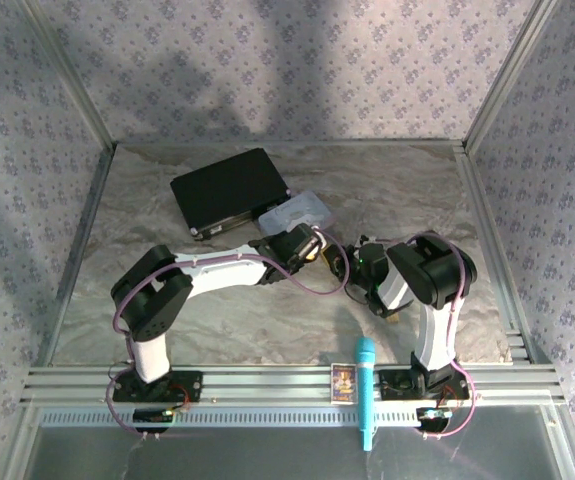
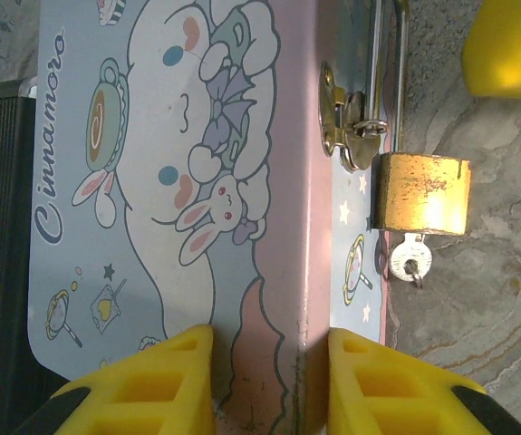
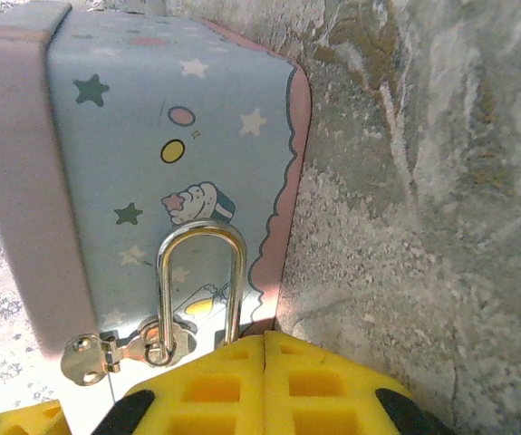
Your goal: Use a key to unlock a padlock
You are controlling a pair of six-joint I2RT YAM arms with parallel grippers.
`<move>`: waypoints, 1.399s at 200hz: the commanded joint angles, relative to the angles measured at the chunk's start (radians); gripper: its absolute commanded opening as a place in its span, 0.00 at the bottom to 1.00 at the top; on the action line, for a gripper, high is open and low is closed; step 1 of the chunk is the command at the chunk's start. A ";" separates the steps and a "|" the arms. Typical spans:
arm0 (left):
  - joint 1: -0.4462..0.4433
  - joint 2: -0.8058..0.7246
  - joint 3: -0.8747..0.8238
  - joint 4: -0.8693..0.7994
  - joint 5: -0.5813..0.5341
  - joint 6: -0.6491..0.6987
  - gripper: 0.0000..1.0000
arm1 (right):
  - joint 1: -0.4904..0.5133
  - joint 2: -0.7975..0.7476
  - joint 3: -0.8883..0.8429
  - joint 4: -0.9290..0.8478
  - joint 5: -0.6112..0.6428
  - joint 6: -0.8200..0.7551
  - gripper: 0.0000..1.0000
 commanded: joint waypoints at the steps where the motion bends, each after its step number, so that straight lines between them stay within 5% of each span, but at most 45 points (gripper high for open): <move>1: 0.020 0.072 -0.074 -0.296 0.093 -0.044 0.28 | 0.007 0.004 -0.005 -0.119 0.056 -0.062 0.18; 19: 0.021 0.065 -0.060 -0.303 0.099 -0.054 0.28 | 0.023 -0.046 0.039 -0.271 0.052 -0.142 0.31; 70: 0.042 0.005 0.008 -0.305 0.147 -0.124 0.30 | 0.150 -0.330 0.209 -1.003 0.371 -0.484 0.30; 123: 0.100 -0.115 0.074 -0.221 0.237 -0.219 0.46 | 0.136 -0.422 0.172 -1.020 0.311 -0.766 0.31; 148: 0.171 -0.116 0.147 -0.254 0.272 -0.280 0.78 | 0.178 -0.511 0.126 -0.956 0.394 -0.921 0.62; 155: 0.194 -0.115 0.161 -0.254 0.286 -0.308 0.84 | 0.181 -0.538 0.107 -0.927 0.406 -0.953 0.93; 159: 0.205 -0.113 0.168 -0.251 0.290 -0.330 0.86 | 0.183 -0.552 0.100 -0.915 0.412 -0.972 0.98; 191: 0.236 -0.065 0.232 -0.221 0.341 -0.417 0.88 | 0.221 -0.578 0.124 -0.924 0.403 -1.194 0.89; 221: 0.236 0.038 0.315 -0.220 0.326 -0.435 0.76 | 0.326 -0.488 0.184 -0.880 0.432 -1.367 0.83; 280: 0.226 0.134 0.319 -0.178 0.278 -0.400 0.63 | 0.325 -0.294 0.260 -0.793 0.415 -1.390 0.77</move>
